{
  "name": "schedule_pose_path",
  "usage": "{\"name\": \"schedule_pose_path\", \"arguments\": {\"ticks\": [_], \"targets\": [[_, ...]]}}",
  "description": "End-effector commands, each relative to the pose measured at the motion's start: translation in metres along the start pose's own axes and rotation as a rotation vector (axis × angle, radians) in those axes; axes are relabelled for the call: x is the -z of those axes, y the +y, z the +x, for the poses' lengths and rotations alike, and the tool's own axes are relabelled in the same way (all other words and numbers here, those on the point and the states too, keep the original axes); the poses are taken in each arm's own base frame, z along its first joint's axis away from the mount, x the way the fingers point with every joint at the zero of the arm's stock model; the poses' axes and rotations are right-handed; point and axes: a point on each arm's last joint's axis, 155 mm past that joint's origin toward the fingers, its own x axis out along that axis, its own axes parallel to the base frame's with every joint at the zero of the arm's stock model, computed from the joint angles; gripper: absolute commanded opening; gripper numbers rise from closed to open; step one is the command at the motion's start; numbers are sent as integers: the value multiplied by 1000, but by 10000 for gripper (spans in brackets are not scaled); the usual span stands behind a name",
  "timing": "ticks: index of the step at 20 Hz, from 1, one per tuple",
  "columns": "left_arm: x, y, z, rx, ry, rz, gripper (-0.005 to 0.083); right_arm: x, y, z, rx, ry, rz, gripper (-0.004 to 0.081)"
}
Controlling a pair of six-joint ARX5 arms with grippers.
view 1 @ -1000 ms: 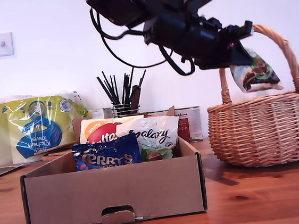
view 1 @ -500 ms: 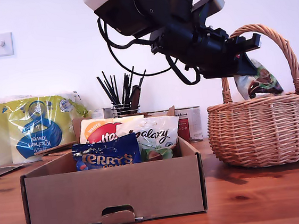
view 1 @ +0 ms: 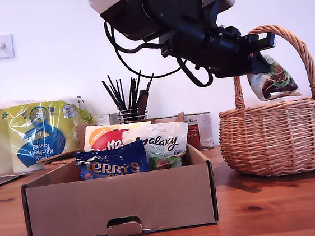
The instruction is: Move the bags of Easter eggs from the cardboard box on the left into the woven basket on the right side.
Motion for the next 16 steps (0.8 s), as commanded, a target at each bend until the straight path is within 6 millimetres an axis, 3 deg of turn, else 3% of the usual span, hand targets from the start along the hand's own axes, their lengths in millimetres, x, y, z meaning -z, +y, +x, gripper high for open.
{"name": "schedule_pose_path", "arguments": {"ticks": [1, 3, 10, 14, 16], "targets": [[22, -5, 11, 12, 27, 0, 117, -9, 2, -4, -6, -31, -9, -13], [22, -6, 11, 12, 27, 0, 233, -9, 2, -5, -6, -31, -9, -13], [22, -7, 11, 20, 26, -4, 275, -9, 3, -4, -7, -31, -12, -13], [23, -9, 11, 32, 30, -5, 380, -9, 3, -4, -10, -30, -16, -12], [28, -2, 11, -8, 49, -7, 338, -9, 3, -5, -11, -31, -16, -12]]}}
